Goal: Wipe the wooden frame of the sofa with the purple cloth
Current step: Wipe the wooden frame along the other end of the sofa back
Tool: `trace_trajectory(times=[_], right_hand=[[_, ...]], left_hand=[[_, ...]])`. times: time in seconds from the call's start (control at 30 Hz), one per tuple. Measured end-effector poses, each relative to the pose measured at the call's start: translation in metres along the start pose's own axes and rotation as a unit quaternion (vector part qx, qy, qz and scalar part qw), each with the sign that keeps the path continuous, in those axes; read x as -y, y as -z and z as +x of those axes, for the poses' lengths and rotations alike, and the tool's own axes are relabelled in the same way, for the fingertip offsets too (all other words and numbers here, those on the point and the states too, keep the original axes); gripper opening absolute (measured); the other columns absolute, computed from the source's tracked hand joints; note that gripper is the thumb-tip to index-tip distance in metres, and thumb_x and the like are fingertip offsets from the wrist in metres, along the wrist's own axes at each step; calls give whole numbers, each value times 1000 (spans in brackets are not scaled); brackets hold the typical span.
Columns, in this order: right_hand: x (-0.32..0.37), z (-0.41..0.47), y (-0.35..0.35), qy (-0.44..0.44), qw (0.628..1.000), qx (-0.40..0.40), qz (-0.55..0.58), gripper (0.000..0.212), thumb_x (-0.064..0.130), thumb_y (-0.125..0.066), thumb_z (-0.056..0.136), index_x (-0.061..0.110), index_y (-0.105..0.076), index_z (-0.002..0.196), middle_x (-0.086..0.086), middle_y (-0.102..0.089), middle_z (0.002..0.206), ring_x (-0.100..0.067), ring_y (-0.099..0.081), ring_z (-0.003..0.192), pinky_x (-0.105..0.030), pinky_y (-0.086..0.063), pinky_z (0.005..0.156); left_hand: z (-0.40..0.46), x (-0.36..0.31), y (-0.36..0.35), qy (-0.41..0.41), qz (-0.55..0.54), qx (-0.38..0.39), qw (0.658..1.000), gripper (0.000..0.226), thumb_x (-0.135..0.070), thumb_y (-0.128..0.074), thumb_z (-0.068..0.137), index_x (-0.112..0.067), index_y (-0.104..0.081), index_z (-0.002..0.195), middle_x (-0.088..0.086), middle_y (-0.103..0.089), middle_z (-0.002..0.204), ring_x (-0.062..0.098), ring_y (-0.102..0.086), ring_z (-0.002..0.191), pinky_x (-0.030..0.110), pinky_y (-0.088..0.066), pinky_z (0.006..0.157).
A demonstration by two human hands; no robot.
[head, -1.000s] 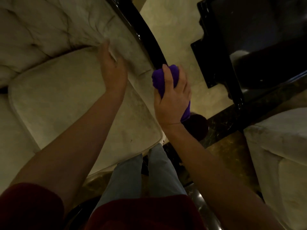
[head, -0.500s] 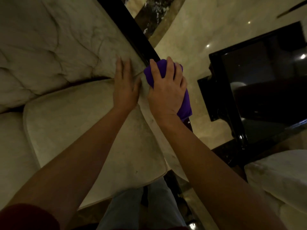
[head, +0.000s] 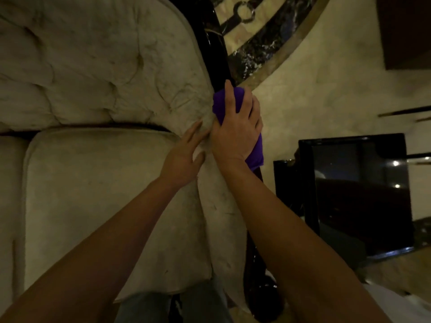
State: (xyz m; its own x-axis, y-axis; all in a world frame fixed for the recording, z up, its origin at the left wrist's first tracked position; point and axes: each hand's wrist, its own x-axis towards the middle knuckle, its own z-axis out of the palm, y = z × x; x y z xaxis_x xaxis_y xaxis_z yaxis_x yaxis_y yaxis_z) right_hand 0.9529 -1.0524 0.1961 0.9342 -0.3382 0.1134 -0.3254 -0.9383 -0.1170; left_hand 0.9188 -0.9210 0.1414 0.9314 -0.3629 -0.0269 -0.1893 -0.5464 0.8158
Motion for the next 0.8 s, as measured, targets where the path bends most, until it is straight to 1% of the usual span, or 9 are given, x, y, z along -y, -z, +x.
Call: trace_trajectory(times=[0.07,0.13,0.23,0.3,0.43,0.5,0.6,0.7,0.8], right_hand=[[7,12,-1,7,999,-17,40,79,46,-64,92,28,-33,162,-12,-40,164,-37,-41,147,-54,-43,111],[11,23,1,2,996,-26,83,85,46,-67,88,21,-33,162,-12,-43,162,-36,-44,145,-53,-45,111],[23,43,8,2,991,-22,133,86,47,-68,87,16,-35,161,-12,-43,162,-35,-42,146,-52,-43,113],[43,66,13,17,984,-32,172,85,50,-65,89,13,-36,160,-14,-42,162,-36,-41,147,-53,-40,115],[95,119,31,34,970,-92,224,75,56,-43,95,13,-43,157,-15,-46,159,-38,-42,146,-54,-35,116],[114,136,39,46,970,-98,216,65,53,-36,101,17,-47,155,-12,-49,158,-36,-43,146,-54,-36,116],[133,158,47,99,976,-89,175,51,44,-38,108,23,-51,152,-6,-53,155,-31,-43,145,-50,-32,116],[153,175,50,125,974,-68,177,47,43,-43,103,27,-60,144,-1,-60,148,-28,-48,140,-50,-36,113],[164,181,55,115,970,-50,207,47,41,-44,98,26,-63,138,-2,-64,141,-29,-52,134,-52,-38,110]], left_hand=[[14,-3,23,52,29,-95,994,48,-8,-62,91,-7,-58,138,19,-48,150,33,-49,135,48,-44,109],[38,-11,51,87,62,-220,970,49,-9,-60,89,-4,-57,138,20,-47,149,35,-48,134,50,-44,107],[84,-21,93,40,87,-313,945,50,-11,-57,87,-7,-57,137,19,-44,152,33,-44,139,47,-41,111],[107,-18,116,41,128,-301,944,51,-15,-56,88,-9,-57,138,19,-41,155,36,-39,144,50,-39,113],[114,-13,124,79,226,-164,957,80,-24,-62,81,-14,-34,156,16,-18,167,36,-12,155,53,-20,122],[114,-13,125,89,217,-155,960,84,-26,-62,80,-15,-31,157,13,-16,168,33,-10,156,52,-18,122],[112,-18,137,96,216,-135,962,78,-27,-62,84,-16,-33,156,12,-18,168,31,-12,156,48,-21,123],[106,-28,171,84,148,-88,981,58,-19,-65,87,-13,-53,144,14,-37,160,32,-32,149,45,-33,118],[94,-47,230,50,107,-123,985,29,-10,-63,89,-9,-73,115,11,-68,125,29,-64,116,44,-52,95]])
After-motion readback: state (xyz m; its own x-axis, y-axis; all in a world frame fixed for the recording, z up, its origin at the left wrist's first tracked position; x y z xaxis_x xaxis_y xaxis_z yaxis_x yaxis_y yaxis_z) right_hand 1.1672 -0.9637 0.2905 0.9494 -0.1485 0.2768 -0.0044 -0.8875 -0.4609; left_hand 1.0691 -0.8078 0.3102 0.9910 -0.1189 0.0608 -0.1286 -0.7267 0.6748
